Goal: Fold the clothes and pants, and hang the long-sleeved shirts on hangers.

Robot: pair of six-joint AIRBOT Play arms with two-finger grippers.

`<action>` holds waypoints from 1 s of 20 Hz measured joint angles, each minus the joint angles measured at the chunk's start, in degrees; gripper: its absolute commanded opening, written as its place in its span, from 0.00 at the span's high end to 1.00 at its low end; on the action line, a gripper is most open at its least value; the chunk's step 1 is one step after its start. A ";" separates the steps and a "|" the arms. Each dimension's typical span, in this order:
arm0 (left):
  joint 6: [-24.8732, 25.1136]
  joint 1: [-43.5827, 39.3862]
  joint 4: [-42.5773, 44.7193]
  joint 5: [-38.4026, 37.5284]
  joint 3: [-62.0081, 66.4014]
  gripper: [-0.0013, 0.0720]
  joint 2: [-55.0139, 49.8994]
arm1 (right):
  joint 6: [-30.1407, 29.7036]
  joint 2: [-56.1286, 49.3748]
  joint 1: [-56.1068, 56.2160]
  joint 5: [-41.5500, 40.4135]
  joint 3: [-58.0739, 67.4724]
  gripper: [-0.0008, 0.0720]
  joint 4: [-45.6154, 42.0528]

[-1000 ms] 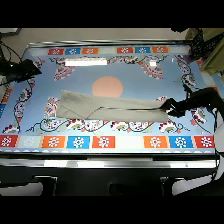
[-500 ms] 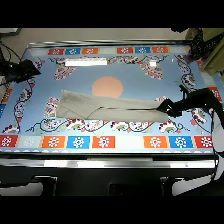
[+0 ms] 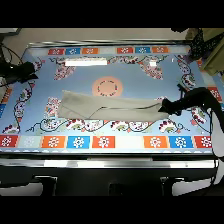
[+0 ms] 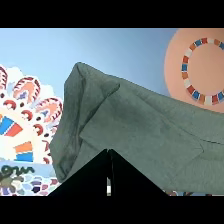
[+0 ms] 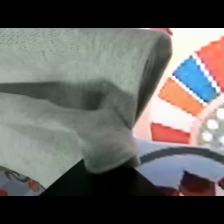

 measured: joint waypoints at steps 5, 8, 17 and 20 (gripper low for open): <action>-2.21 -4.92 -5.92 4.92 -10.45 0.96 -0.13 | 5.51 5.55 -0.37 -6.38 7.19 0.94 -3.89; -3.21 -12.52 -14.40 14.88 -19.71 0.96 -1.57 | 7.96 8.63 -0.39 -10.54 10.36 0.94 -6.03; -2.62 -37.90 -39.63 41.35 -26.18 0.96 -15.13 | 12.76 19.10 -0.42 -15.04 12.35 0.94 -13.53; -2.29 -43.19 -42.95 43.58 -20.92 0.96 -20.31 | 13.00 21.38 -0.42 -15.47 12.39 0.94 -16.09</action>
